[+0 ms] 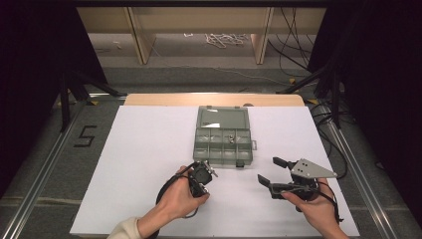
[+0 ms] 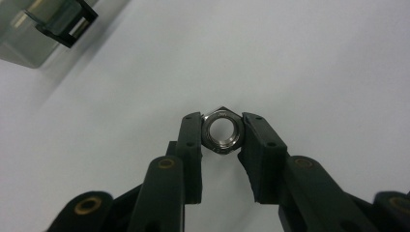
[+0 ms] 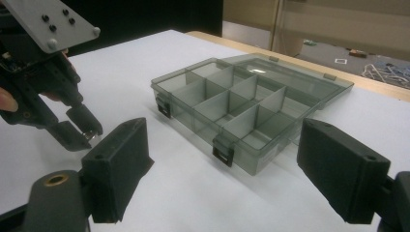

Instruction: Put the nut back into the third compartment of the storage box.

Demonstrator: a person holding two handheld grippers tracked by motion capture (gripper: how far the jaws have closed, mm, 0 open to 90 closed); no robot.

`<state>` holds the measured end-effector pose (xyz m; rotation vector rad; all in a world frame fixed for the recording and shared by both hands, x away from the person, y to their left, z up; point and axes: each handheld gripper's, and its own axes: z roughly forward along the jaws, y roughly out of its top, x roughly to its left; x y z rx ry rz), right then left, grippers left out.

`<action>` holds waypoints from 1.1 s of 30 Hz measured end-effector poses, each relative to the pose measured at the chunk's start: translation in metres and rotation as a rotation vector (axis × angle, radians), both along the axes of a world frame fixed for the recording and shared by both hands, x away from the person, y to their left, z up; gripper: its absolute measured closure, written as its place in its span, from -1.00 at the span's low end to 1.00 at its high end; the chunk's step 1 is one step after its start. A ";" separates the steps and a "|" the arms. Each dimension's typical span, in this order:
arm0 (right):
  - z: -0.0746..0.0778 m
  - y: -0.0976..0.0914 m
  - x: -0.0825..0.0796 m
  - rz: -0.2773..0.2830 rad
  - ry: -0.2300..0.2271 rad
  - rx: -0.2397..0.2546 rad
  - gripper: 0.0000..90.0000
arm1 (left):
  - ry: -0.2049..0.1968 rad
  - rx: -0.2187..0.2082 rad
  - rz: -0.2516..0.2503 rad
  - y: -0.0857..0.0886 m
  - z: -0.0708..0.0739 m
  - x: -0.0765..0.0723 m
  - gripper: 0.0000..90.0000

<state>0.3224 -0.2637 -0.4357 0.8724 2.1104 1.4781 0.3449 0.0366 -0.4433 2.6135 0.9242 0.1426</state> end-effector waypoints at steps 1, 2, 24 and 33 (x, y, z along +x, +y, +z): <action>0.000 0.000 0.000 0.000 -0.001 0.000 -0.56 | -0.005 0.003 -0.005 0.001 0.002 0.001 0.56; 0.000 0.000 0.000 0.000 -0.001 0.000 -0.56 | -0.008 -0.007 0.005 0.000 0.002 0.000 0.56; 0.000 0.000 0.000 0.002 0.000 0.001 -0.56 | -0.096 -0.097 0.052 -0.005 0.021 0.015 0.56; 0.000 0.000 0.000 -0.001 0.001 0.003 -0.56 | -0.124 -0.120 0.058 -0.012 0.029 0.027 0.56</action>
